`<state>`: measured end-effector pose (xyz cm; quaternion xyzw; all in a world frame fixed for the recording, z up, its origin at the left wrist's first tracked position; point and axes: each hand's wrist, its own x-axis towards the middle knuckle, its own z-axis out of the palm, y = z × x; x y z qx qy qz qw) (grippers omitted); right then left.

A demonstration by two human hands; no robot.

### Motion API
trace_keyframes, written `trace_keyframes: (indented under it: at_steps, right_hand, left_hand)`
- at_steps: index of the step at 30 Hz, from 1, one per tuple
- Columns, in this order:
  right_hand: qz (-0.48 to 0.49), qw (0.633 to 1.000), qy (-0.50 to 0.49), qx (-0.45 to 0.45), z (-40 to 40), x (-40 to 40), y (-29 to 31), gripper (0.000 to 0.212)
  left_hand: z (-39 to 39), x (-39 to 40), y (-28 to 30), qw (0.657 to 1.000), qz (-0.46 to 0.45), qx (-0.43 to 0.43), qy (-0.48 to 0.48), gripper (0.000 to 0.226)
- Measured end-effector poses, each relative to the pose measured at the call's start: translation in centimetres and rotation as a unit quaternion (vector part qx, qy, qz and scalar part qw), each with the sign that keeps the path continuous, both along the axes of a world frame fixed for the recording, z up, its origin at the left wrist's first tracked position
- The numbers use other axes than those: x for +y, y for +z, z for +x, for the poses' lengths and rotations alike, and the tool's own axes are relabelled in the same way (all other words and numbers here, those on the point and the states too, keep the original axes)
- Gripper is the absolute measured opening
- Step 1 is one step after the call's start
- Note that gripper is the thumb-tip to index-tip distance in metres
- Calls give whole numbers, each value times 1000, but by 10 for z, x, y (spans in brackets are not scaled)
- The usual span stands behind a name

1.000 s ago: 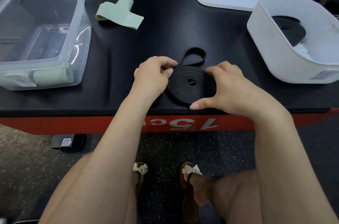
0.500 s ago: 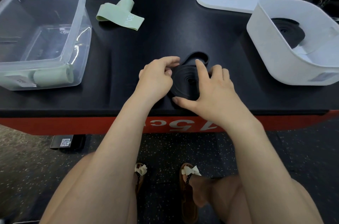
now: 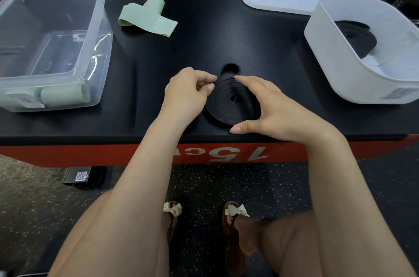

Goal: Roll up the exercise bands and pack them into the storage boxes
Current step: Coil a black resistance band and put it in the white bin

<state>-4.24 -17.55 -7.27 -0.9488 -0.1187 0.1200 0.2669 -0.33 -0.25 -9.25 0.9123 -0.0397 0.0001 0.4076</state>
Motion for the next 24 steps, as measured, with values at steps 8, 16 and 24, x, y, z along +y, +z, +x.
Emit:
trace_keyframes:
  at_steps: [8, 16, 24]
  right_hand:
    - [-219, 969, -75, -82, -18, 31, 0, 100]
    - [-148, 978, -89, -115, -9, 29, -13, 91]
    - [-74, 996, -26, -45, -1, 6, -5, 98]
  left_hand:
    - [2, -2, 0, 1000, 3, 3, 8, 24]
    - [2, -4, -5, 999, -23, 13, -25, 35]
    - [1, -3, 1, 994, 50, 37, -85, 41]
